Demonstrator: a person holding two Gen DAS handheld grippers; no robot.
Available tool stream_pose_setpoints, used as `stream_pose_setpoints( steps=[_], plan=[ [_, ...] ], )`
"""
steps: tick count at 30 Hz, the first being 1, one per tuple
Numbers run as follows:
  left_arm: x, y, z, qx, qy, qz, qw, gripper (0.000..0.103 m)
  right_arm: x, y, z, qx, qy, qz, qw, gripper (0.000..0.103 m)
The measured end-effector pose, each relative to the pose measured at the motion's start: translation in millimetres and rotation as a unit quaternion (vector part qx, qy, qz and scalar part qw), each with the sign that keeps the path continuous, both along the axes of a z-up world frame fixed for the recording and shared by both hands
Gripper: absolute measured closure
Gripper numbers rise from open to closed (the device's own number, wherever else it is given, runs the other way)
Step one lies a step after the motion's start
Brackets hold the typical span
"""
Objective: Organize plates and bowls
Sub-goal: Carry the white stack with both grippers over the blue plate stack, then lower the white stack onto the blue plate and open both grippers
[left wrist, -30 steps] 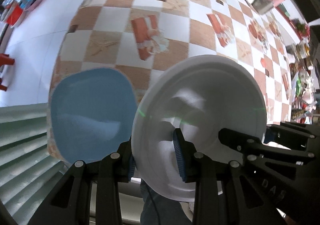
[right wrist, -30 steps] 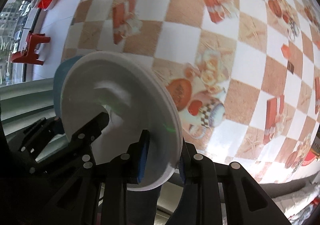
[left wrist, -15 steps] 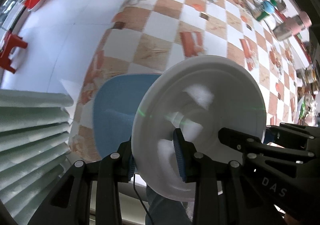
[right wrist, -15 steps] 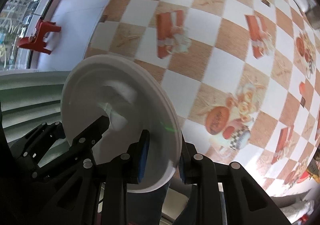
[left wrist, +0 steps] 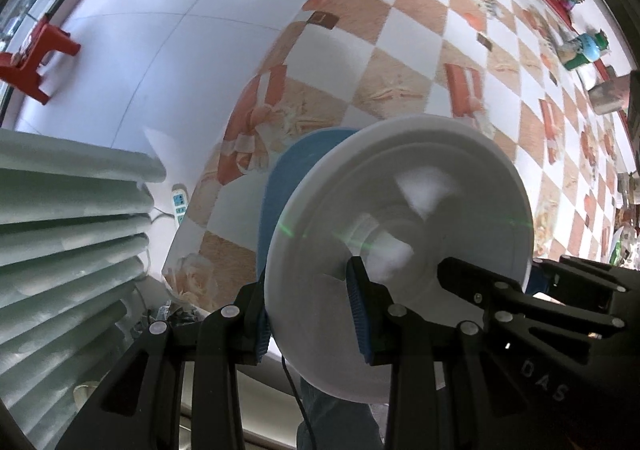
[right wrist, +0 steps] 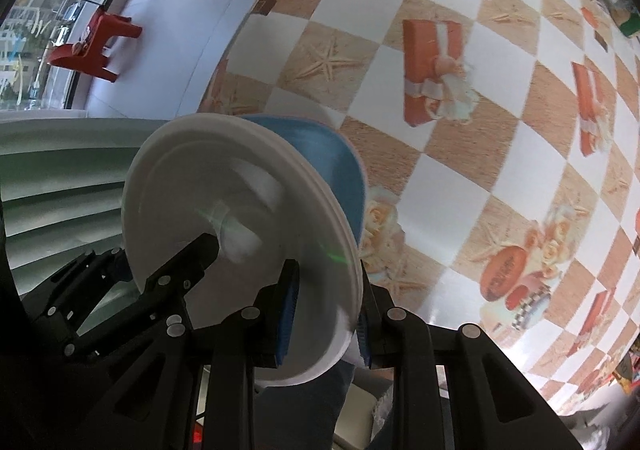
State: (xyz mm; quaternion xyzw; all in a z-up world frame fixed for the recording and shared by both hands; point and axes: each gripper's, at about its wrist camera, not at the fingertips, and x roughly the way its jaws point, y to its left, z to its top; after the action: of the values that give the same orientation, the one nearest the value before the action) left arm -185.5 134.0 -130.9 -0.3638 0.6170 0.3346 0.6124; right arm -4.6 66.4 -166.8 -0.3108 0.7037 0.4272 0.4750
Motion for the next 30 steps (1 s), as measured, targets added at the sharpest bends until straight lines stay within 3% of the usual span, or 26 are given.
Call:
stream_pose_setpoints(
  steps=[9,14,17,18,19,20,21,22,25,27,30],
  plan=[
    [-8,7,-16,-0.009,-0.005,0.003,0.9999,0.064,-5,12,-26,-0.011,0.001,0.002,1.0,0.075],
    [-7,4,-12,-0.005,-0.007,-0.009,0.9999,0.06,1,4,-24,-0.005,0.015,-0.009,1.0,0.074],
    [-8,3,-7,-0.006,-0.012,-0.011,0.9998,0.055,7,2,-18,0.002,0.015,-0.01,1.0,0.074],
    [-9,4,-5,0.003,-0.003,-0.009,0.9999,0.047,11,0,-16,0.005,0.014,-0.01,1.0,0.074],
    [-10,5,-3,0.017,0.011,-0.008,0.9998,0.039,14,-3,-14,0.008,0.013,-0.011,1.0,0.07],
    [-11,7,0,0.031,0.02,-0.007,0.9993,0.024,17,-6,-10,0.008,0.005,-0.012,1.0,0.063],
    [-14,8,3,0.037,0.013,-0.005,0.9992,0.019,21,-8,-7,0.007,-0.012,-0.012,1.0,0.046],
    [-18,10,7,0.036,-0.002,-0.002,0.9993,0.019,27,-11,-5,0.008,-0.023,-0.014,1.0,0.033],
    [-21,12,16,0.043,-0.003,-0.009,0.999,0.012,42,-19,4,0.023,-0.016,-0.037,0.999,0.012],
    [-19,8,20,0.049,0.002,-0.025,0.9985,0.0,47,-24,15,0.035,-0.026,-0.04,0.998,0.001],
    [-13,1,26,0.051,-0.005,-0.05,0.9974,0.0,46,-28,29,0.056,-0.046,-0.024,0.997,0.001]
  ],
)
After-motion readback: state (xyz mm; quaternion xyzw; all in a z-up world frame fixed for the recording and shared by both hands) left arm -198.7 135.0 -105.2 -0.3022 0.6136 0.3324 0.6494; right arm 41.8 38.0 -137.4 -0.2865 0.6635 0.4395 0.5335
